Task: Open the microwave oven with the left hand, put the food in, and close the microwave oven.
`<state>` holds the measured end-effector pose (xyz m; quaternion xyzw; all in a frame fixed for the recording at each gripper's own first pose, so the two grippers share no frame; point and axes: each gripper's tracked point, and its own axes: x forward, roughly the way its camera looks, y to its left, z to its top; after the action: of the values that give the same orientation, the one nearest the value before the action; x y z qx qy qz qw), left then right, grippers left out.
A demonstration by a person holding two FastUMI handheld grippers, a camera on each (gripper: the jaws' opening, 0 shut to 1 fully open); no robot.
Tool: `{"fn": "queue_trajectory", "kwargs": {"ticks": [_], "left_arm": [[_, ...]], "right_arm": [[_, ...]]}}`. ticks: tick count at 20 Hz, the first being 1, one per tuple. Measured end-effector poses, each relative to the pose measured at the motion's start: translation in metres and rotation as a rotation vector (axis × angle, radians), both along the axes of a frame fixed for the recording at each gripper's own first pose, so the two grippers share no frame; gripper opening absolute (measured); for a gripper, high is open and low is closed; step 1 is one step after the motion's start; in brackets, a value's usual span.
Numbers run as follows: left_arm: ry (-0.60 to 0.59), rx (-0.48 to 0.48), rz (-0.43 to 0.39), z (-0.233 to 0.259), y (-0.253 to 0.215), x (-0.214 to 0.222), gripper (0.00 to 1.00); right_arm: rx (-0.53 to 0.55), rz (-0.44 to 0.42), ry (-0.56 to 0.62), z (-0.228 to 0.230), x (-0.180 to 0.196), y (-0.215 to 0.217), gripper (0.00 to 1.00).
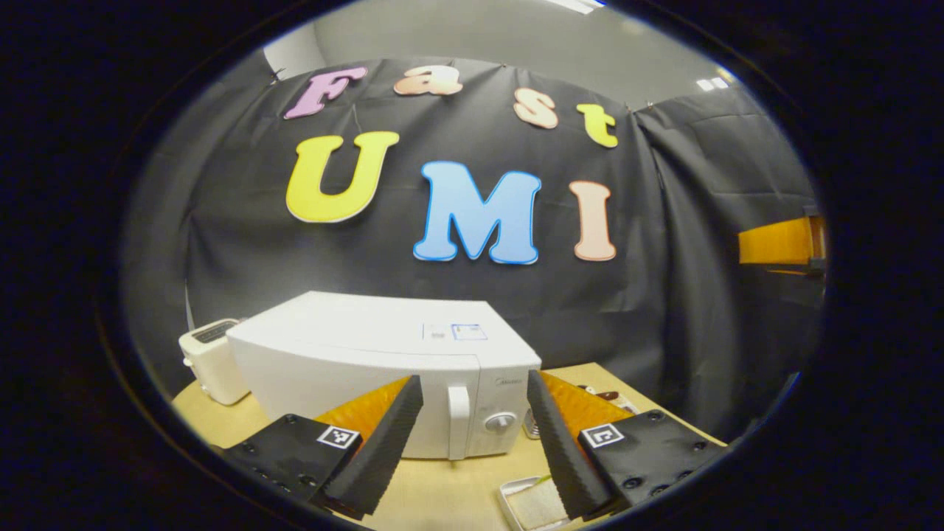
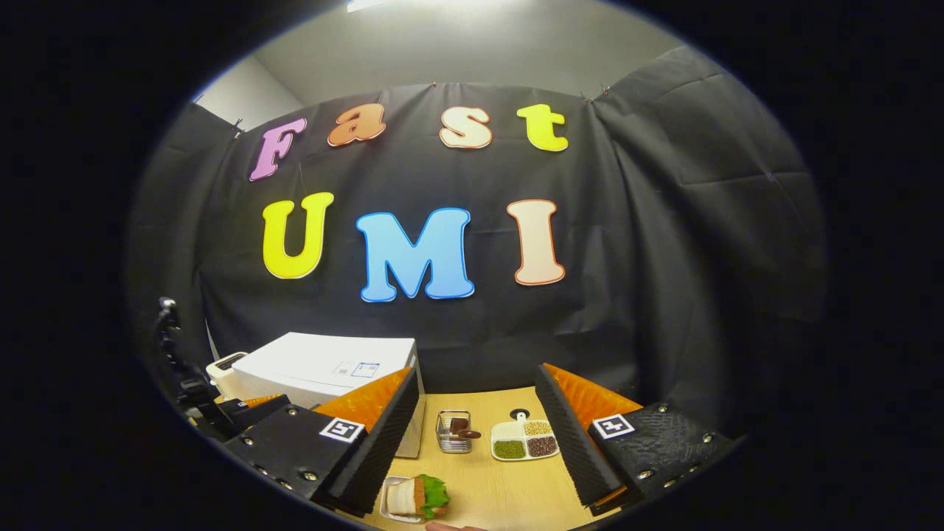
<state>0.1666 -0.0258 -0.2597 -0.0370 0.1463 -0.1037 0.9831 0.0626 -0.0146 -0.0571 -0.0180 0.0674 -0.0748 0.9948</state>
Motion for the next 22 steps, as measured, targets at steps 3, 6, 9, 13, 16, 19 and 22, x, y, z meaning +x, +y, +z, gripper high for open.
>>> {"fn": "queue_trajectory", "kwargs": {"ticks": [3, 6, 9, 13, 16, 19, 22], "left_arm": [[0.088, 0.016, 0.001, -0.048, -0.007, 0.025, 0.92], [0.14, 0.001, 0.047, -0.074, 0.004, 0.044, 0.9], [0.252, -0.01, 0.031, -0.113, 0.0, 0.056, 0.74], [0.232, 0.098, -0.007, -0.111, -0.008, 0.056, 0.27], [0.262, 0.099, -0.016, -0.11, -0.007, 0.054, 0.1], [0.282, 0.106, -0.058, -0.111, -0.008, 0.051, 0.06], [0.287, 0.134, -0.097, -0.107, 0.006, -0.003, 0.07]], "right_arm": [[-0.005, -0.021, 0.028, -0.009, 0.005, -0.016, 0.97], [-0.011, -0.051, 0.041, -0.012, 0.009, -0.032, 0.97], [-0.007, -0.075, 0.053, -0.015, 0.01, -0.042, 0.96], [-0.015, -0.076, 0.06, -0.017, 0.013, -0.041, 0.96], [-0.018, -0.051, 0.056, -0.015, 0.015, -0.031, 0.96], [-0.019, -0.025, 0.052, -0.015, 0.013, -0.021, 0.96], [-0.021, -0.016, 0.051, -0.018, 0.008, -0.017, 0.96]]}}
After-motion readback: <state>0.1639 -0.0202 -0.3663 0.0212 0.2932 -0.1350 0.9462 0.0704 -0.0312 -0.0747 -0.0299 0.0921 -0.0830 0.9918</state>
